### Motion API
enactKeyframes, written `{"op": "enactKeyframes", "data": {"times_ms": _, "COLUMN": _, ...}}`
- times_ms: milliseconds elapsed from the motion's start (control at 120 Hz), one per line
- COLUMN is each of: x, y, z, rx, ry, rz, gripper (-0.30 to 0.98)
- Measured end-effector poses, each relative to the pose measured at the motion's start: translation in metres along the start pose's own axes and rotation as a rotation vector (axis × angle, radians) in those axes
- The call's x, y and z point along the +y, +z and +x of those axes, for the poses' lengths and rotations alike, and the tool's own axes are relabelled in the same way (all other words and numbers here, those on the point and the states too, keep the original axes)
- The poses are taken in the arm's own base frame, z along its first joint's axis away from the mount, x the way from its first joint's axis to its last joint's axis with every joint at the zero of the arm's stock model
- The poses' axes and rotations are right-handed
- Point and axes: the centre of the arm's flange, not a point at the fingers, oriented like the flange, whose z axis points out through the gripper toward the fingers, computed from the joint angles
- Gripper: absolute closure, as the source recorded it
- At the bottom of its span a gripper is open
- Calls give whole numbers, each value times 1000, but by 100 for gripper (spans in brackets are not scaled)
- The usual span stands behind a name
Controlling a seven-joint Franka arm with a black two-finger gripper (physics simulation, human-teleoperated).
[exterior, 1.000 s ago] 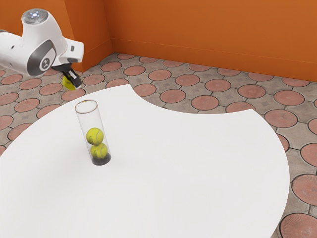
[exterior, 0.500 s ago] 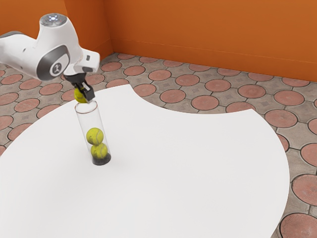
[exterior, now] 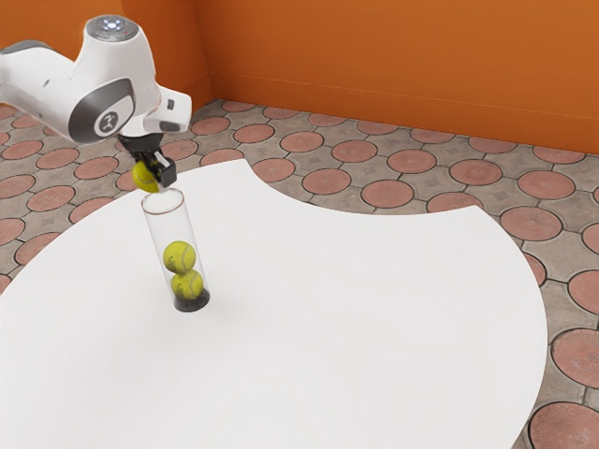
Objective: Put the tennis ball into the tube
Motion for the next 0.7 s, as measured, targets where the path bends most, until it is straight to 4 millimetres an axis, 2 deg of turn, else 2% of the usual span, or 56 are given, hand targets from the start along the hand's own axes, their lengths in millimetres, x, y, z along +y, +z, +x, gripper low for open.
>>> {"op": "enactKeyframes", "data": {"times_ms": 200, "x": 21, "y": -6, "z": 9, "rx": 6, "ry": 26, "rz": -1, "gripper": 13}}
{"op": "enactKeyframes", "data": {"times_ms": 333, "x": 23, "y": -15, "z": 12, "rx": 14, "ry": 19, "rz": -4, "gripper": 7}}
{"op": "enactKeyframes", "data": {"times_ms": 392, "x": 14, "y": -30, "z": 13, "rx": 3, "ry": -47, "rz": -68, "gripper": 5}}
{"op": "enactKeyframes", "data": {"times_ms": 458, "x": 2, "y": -35, "z": 7, "rx": -35, "ry": -107, "rz": -129, "gripper": 4}}
{"op": "enactKeyframes", "data": {"times_ms": 508, "x": -19, "y": -63, "z": 11, "rx": -36, "ry": -156, "rz": -144, "gripper": 3}}
{"op": "enactKeyframes", "data": {"times_ms": 550, "x": -30, "y": -75, "z": 9, "rx": -56, "ry": -184, "rz": -155, "gripper": 2}}
{"op": "enactKeyframes", "data": {"times_ms": 700, "x": -49, "y": -91, "z": -5, "rx": -140, "ry": -231, "rz": -160, "gripper": 1}}
